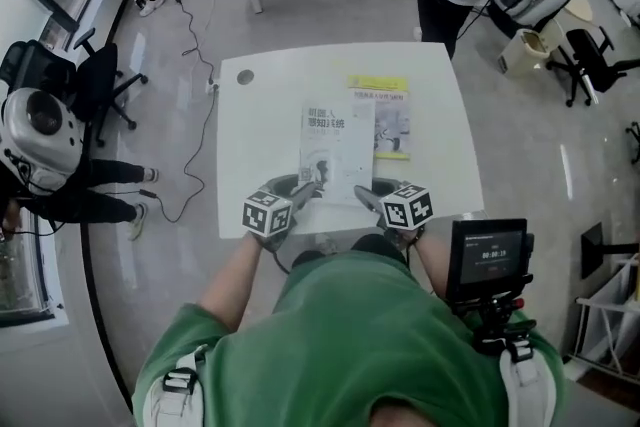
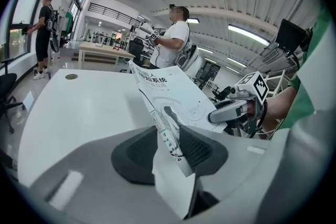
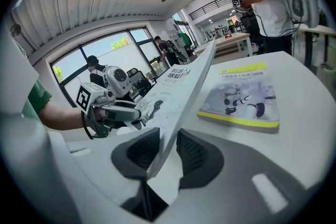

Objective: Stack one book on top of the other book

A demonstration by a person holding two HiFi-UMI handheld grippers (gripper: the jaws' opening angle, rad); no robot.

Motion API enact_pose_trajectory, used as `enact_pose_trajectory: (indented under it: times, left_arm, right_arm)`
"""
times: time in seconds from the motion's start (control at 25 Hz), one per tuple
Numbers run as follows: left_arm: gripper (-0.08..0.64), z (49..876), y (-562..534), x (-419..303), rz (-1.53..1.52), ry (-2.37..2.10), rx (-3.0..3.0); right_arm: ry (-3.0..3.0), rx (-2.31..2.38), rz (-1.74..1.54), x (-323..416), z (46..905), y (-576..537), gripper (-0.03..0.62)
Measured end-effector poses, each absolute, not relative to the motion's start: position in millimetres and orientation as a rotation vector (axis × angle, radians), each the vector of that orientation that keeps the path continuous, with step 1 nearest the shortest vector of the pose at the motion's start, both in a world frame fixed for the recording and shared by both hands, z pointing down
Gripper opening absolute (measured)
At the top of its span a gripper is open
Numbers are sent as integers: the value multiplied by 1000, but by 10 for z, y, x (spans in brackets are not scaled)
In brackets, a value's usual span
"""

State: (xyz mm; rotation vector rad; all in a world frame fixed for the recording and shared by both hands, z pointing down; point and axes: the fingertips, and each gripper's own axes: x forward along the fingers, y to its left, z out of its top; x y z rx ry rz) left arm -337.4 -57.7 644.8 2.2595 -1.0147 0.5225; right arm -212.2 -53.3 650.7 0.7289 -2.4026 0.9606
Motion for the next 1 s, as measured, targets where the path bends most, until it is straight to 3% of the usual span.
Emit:
enact_pose_trajectory:
  times: [1.0]
  left_arm:
    - [144,6461,-1097,-3148,583,-1010,2322]
  right_arm:
    - [-2372,858,881,-1909,6509,-1007,107]
